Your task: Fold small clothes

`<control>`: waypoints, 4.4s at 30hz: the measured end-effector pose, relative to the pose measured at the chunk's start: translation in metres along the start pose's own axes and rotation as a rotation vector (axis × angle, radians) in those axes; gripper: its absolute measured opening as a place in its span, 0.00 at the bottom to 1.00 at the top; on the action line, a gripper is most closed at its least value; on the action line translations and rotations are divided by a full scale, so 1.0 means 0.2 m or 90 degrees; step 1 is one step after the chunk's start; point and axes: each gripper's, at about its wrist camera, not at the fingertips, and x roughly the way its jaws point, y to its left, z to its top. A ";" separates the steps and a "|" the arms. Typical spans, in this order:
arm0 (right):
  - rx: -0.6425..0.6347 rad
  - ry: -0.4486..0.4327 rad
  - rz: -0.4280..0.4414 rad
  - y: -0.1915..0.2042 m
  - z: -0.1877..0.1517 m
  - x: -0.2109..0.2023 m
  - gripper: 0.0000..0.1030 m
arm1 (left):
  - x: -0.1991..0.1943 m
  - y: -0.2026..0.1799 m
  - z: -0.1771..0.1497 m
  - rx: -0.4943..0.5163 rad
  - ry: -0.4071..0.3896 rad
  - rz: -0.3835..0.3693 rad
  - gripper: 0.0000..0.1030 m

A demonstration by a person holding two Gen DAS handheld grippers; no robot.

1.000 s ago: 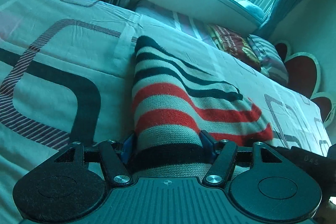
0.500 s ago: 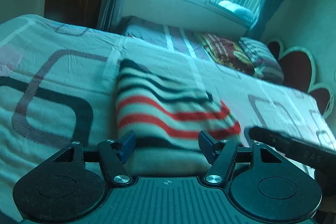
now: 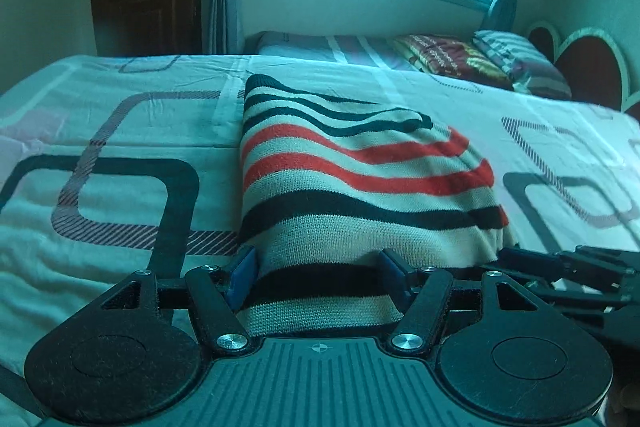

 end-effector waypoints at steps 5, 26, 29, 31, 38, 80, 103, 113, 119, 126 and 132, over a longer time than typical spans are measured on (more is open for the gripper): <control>0.014 0.008 -0.002 0.02 0.08 -0.06 0.32 | -0.07 -0.02 -0.01 -0.007 -0.002 0.022 0.63; 0.082 0.008 -0.041 0.12 -0.03 -0.24 0.36 | -0.14 -0.01 -0.14 -0.024 0.061 -0.014 1.00; 0.091 -0.003 -0.052 0.15 -0.04 -0.31 0.37 | -0.10 0.00 -0.15 -0.027 0.111 -0.013 1.00; 0.100 -0.012 -0.061 0.16 -0.05 -0.36 0.39 | -0.08 0.00 -0.15 -0.018 0.146 0.001 1.00; 0.116 -0.033 -0.077 0.23 -0.08 -0.57 0.48 | -0.25 0.03 -0.15 0.001 0.103 0.035 1.00; 0.113 -0.095 -0.093 0.35 -0.27 -1.67 0.99 | -1.65 -0.45 -0.40 -0.014 -0.025 0.112 1.00; 0.077 -0.118 -0.171 0.40 -0.27 -1.75 0.99 | -1.71 -0.47 -0.43 -0.025 -0.037 0.120 1.00; 0.078 -0.118 -0.162 0.41 -0.26 -1.73 0.99 | -1.72 -0.45 -0.42 -0.037 -0.049 0.133 1.00; 0.080 -0.118 -0.162 0.41 -0.26 -1.73 0.99 | -1.72 -0.44 -0.42 -0.037 -0.049 0.132 1.00; 0.082 -0.117 -0.159 0.41 -0.25 -1.73 0.99 | -1.72 -0.43 -0.41 -0.044 -0.053 0.133 1.00; 0.082 -0.117 -0.159 0.41 -0.25 -1.72 0.99 | -1.73 -0.44 -0.40 -0.044 -0.060 0.133 1.00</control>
